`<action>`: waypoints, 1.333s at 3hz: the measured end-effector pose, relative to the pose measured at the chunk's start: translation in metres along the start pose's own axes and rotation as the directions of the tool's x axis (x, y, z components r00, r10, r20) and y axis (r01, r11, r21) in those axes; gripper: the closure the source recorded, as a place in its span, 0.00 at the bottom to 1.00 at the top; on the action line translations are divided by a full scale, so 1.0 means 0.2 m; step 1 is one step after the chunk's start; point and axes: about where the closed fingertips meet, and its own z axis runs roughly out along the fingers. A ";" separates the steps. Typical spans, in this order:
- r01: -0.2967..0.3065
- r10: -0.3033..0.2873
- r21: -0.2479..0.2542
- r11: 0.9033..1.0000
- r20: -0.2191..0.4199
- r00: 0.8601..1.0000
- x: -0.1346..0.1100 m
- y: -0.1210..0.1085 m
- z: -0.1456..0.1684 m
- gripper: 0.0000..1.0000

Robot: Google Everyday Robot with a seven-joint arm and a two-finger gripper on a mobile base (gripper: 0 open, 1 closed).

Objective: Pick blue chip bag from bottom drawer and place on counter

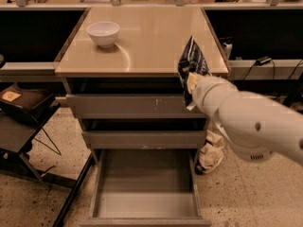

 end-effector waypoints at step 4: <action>0.064 -0.060 0.115 0.991 -0.040 0.997 -0.44 0.18 1.04 1.00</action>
Offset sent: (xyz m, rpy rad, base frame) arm 0.2459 0.0875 0.1776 -0.0940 -0.1733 -0.0133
